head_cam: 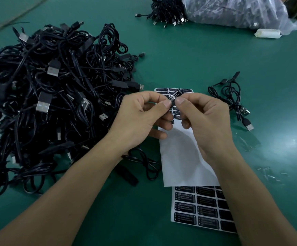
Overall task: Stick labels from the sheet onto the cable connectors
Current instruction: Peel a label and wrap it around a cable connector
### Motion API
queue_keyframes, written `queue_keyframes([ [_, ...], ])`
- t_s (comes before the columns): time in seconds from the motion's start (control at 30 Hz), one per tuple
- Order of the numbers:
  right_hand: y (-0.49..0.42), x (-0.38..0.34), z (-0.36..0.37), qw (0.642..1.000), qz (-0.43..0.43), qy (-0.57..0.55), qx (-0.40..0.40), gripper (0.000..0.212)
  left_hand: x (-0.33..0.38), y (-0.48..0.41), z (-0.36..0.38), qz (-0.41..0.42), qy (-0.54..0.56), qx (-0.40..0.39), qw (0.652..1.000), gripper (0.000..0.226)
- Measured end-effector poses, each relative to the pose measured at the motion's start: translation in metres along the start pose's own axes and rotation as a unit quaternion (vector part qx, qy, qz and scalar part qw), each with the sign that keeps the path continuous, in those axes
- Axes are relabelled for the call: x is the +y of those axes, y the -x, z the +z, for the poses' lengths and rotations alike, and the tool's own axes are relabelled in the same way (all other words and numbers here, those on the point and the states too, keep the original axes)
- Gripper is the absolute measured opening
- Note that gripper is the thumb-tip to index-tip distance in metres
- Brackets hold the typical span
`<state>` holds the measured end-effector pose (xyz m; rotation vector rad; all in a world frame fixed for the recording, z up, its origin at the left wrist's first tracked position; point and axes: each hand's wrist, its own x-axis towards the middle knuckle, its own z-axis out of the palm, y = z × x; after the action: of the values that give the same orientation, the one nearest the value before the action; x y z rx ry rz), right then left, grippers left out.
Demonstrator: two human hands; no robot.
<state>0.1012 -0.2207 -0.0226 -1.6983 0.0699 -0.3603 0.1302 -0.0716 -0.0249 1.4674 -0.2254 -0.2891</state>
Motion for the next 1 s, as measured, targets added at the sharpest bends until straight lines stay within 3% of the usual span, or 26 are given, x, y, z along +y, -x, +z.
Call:
queue_keyframes([
  [0.1,0.0,-0.0003,0.0027,1.0,-0.009,0.003,0.003,0.022,0.0,0.0005,0.0008,0.0,0.012,-0.005,1.0,0.004],
  [0.4,0.0002,0.0006,0.0069,0.998,0.002,-0.06,0.03,0.023,-0.0017,-0.0016,0.0009,-0.002,0.036,-0.019,0.999,0.033],
  [0.53,-0.0005,0.0001,0.0046,0.998,0.007,-0.058,0.015,0.022,-0.0014,-0.0011,0.0,-0.001,0.021,-0.028,0.999,0.018],
  [1.0,0.0003,-0.0012,0.0006,1.0,-0.012,0.011,-0.013,0.019,-0.0005,-0.0004,-0.0006,-0.006,0.033,0.005,0.999,0.006],
])
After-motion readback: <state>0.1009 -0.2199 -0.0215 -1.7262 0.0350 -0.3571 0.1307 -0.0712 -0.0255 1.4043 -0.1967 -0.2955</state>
